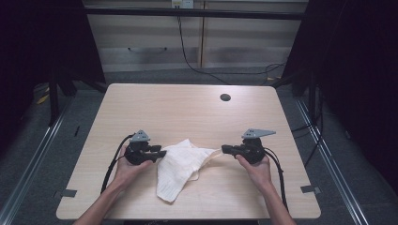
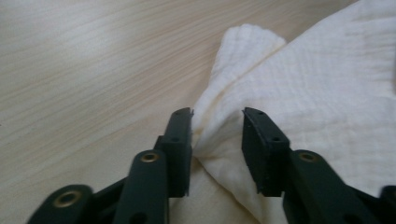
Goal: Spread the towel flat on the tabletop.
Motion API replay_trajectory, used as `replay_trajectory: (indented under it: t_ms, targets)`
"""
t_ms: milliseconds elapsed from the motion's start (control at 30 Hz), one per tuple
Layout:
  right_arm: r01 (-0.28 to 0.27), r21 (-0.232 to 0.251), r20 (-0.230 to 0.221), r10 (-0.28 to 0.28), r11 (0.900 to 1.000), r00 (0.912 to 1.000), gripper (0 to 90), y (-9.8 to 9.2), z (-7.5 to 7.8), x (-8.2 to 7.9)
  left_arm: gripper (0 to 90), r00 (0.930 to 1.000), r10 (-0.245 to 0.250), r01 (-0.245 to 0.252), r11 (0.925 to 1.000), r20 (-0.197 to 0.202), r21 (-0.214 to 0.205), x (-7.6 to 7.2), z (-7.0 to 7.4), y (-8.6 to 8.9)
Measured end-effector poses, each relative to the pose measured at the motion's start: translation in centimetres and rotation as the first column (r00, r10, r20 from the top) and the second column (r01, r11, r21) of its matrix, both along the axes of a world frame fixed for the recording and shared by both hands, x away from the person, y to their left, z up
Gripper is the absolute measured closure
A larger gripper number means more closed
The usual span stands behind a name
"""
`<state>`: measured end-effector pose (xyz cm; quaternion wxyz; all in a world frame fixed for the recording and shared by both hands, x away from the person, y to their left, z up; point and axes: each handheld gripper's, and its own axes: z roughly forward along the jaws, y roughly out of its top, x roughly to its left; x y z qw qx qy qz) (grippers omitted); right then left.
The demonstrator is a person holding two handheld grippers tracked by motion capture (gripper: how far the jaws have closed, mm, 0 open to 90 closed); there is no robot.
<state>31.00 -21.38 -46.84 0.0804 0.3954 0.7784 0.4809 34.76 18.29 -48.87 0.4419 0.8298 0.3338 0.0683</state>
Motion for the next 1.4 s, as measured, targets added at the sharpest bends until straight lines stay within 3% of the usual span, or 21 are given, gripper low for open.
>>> replay_trajectory:
  t_ms: [67, 100, 133, 200, 267, 300, 467, 567, 633, 667, 767, 800, 833, 933, 967, 1033, 1067, 1133, 1167, 1400]
  targets:
    - [0.007, -0.013, 0.0, -0.007, 0.9999, 1.0, 89.3, -0.2, 0.2, -0.1, 55.2, 0.9998, -0.014, 0.014, 0.9998, 0.016, -0.015, -1.0, 0.9, 0.3]
    - [0.02, -0.027, 0.003, -0.02, 0.9994, 0.9998, 89.3, -0.6, 0.3, -0.3, 54.3, 0.9981, -0.055, 0.055, 0.9985, 0.029, -0.002, -2.4, 1.7, 0.4]
    - [0.027, -0.029, 0.003, -0.027, 0.9992, 0.9996, 89.3, -0.8, 0.3, -0.4, 54.4, 0.9981, -0.055, 0.055, 0.9985, 0.029, -0.002, -2.4, 1.7, 0.4]
    - [0.033, -0.031, -0.002, -0.033, 0.999, 0.9994, 89.3, -1.1, 0.2, -0.6, 54.6, 0.995, -0.093, 0.093, 0.9957, 0.037, 0.003, -4.0, 2.2, 0.4]
    - [0.049, -0.034, -0.009, -0.049, 0.9982, 0.9987, 89.3, -2.1, 0.2, -1.1, 58.1, 0.9848, -0.17, 0.17, 0.9853, 0.038, -0.012, -6.1, 2.3, 0.1]
    - [0.053, -0.033, -0.007, -0.053, 0.998, 0.9986, 89.3, -2.4, 0.2, -1.3, 58.9, 0.9848, -0.17, 0.17, 0.9853, 0.038, -0.012, -6.1, 2.3, 0.1]
    - [0.064, -0.032, -0.01, -0.064, 0.9975, 0.9979, 89.3, -3.2, 0.2, -2.3, 62.7, 0.9653, -0.26, 0.26, 0.9656, 0.025, 0.006, -8.0, 1.5, -1.2]
    - [0.064, -0.037, -0.015, -0.064, 0.9973, 0.9978, 89.3, -3.6, 0.0, -3.0, 64.0, 0.9575, -0.288, 0.289, 0.9574, -0.007, 0.014, -8.6, 0.4, -2.2]
    - [0.062, -0.041, -0.022, -0.063, 0.9972, 0.9978, 89.2, -3.7, -0.1, -3.6, 64.0, 0.9458, -0.325, 0.325, 0.9448, -0.008, 0.042, -9.1, 0.1, -2.9]
    - [0.062, -0.041, -0.022, -0.063, 0.9972, 0.9978, 89.2, -3.7, -0.1, -3.6, 64.0, 0.9428, -0.333, 0.333, 0.9418, -0.012, 0.042, -9.2, 0.0, -3.1]
    - [0.065, -0.034, -0.019, -0.066, 0.9973, 0.9976, 89.2, -3.9, -0.1, -3.9, 63.1, 0.9247, -0.38, 0.381, 0.923, -0.029, 0.056, -9.6, -0.4, -3.6]
    - [0.065, -0.034, -0.019, -0.066, 0.9973, 0.9976, 89.2, -3.9, -0.1, -3.9, 62.5, 0.9247, -0.38, 0.381, 0.923, -0.029, 0.056, -9.6, -0.4, -3.6]
    - [0.067, -0.031, -0.02, -0.067, 0.9973, 0.9975, 89.2, -4.0, -0.1, -3.9, 61.5, 0.919, -0.393, 0.394, 0.917, -0.031, 0.062, -9.8, -0.4, -3.7]
    - [0.069, -0.033, -0.022, -0.069, 0.9971, 0.9974, 89.1, -3.9, -0.2, -3.9, 60.2, 0.9173, -0.397, 0.398, 0.9159, -0.027, 0.052, -10.0, -0.5, -3.6]
    - [0.069, -0.034, -0.023, -0.07, 0.9971, 0.9973, 89.2, -3.9, -0.3, -3.9, 60.0, 0.9128, -0.407, 0.408, 0.9113, -0.031, 0.053, -10.1, -0.5, -3.5]
    - [0.067, -0.033, -0.021, -0.068, 0.9972, 0.9975, 89.1, -3.9, -0.3, -3.9, 59.9, 0.9109, -0.411, 0.412, 0.9096, -0.032, 0.05, -10.1, -0.7, -3.5]
    - [0.068, -0.032, -0.022, -0.068, 0.9972, 0.9974, 89.1, -3.9, -0.3, -3.9, 59.9, 0.9053, -0.423, 0.425, 0.903, -0.034, 0.065, -10.3, -0.8, -3.6]
    - [0.068, -0.031, -0.019, -0.069, 0.9972, 0.9975, 89.1, -3.9, -0.3, -3.8, 60.1, 0.9038, -0.427, 0.428, 0.9021, -0.032, 0.054, -10.4, -0.9, -3.7]
    - [0.066, -0.034, -0.022, -0.067, 0.9972, 0.9975, 89.1, -3.9, -0.3, -3.8, 60.2, 0.8984, -0.438, 0.439, 0.8958, -0.027, 0.068, -10.5, -0.9, -3.8]
    - [0.068, -0.029, -0.031, -0.069, 0.9973, 0.9972, 89.0, -4.0, -0.4, -3.7, 58.3, 0.8923, -0.451, 0.451, 0.8889, -0.025, 0.079, -10.6, -1.1, -4.1]
